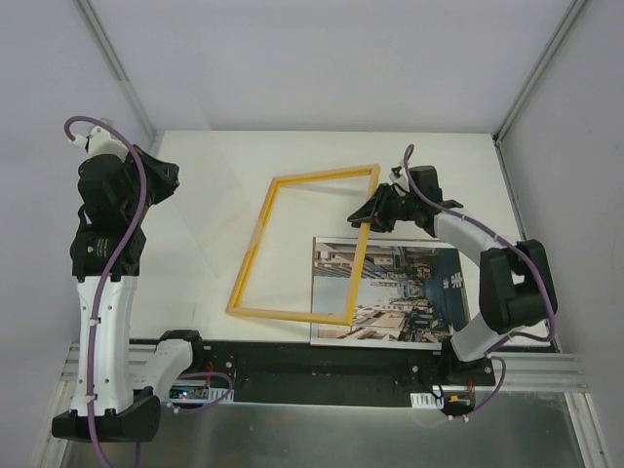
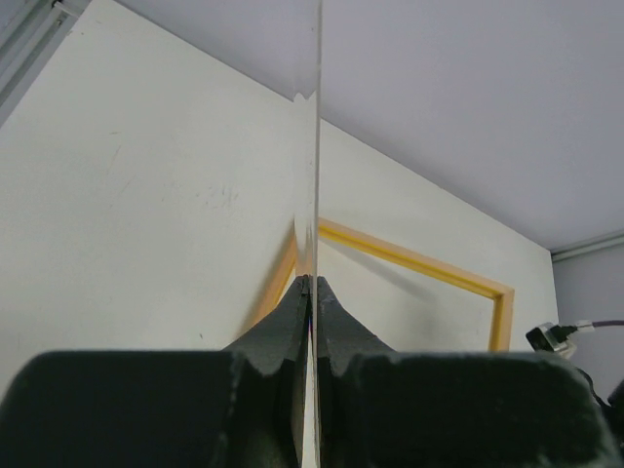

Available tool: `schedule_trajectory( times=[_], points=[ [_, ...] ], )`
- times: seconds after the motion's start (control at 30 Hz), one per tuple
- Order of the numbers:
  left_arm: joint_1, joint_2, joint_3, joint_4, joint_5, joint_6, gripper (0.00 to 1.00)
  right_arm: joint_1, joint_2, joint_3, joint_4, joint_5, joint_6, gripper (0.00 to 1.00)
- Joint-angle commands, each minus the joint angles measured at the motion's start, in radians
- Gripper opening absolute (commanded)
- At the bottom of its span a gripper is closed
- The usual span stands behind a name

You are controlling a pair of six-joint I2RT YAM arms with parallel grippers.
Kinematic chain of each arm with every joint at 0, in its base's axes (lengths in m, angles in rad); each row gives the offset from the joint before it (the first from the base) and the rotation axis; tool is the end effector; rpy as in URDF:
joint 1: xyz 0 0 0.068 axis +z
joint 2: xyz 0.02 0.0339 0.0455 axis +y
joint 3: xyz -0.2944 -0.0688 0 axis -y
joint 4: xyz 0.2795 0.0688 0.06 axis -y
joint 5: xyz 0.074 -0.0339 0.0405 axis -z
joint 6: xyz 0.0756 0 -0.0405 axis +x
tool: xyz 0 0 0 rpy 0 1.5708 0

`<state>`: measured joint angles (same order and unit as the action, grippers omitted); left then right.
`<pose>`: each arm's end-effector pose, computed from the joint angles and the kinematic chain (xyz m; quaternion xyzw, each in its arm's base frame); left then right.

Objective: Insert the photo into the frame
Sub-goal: Place the object at the center of the board, then place the glass panel in the frame body.

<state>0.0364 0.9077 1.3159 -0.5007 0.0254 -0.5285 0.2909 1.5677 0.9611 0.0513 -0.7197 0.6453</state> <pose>0.2204 0.0061 0.4977 -0.1977 0.7121 -0.1732 0.6510 0.3633 0.1608 0.2289 -0.0244 0.8352 0.4799 0.2673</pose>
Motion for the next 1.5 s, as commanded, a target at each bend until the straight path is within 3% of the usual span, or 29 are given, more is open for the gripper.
schedule_trajectory(
  times=[0.0,0.3,0.57,0.77,0.87,1.2,1.47],
  points=[
    [0.002,0.003,0.037,0.045,0.076,0.018,0.00,-0.006,0.078,0.111,-0.260,0.051,-0.292,0.18],
    [0.002,0.045,0.095,0.040,0.194,0.002,0.00,-0.038,0.320,0.358,-0.566,0.180,-0.571,0.17],
    [0.003,0.106,0.135,0.039,0.315,-0.008,0.00,-0.039,0.479,0.617,-0.738,0.313,-0.622,0.43],
    [0.002,0.155,0.148,0.040,0.430,-0.031,0.00,-0.035,0.457,0.672,-0.798,0.483,-0.625,0.64],
    [0.002,0.174,0.143,0.044,0.490,-0.057,0.00,-0.035,0.431,0.696,-0.832,0.558,-0.627,0.68],
    [0.002,0.230,0.094,0.131,0.671,-0.217,0.00,-0.039,0.194,0.536,-0.705,0.575,-0.555,0.73],
    [0.002,0.269,-0.061,0.260,0.791,-0.300,0.00,-0.078,-0.020,0.320,-0.553,0.562,-0.484,0.73]
  ],
)
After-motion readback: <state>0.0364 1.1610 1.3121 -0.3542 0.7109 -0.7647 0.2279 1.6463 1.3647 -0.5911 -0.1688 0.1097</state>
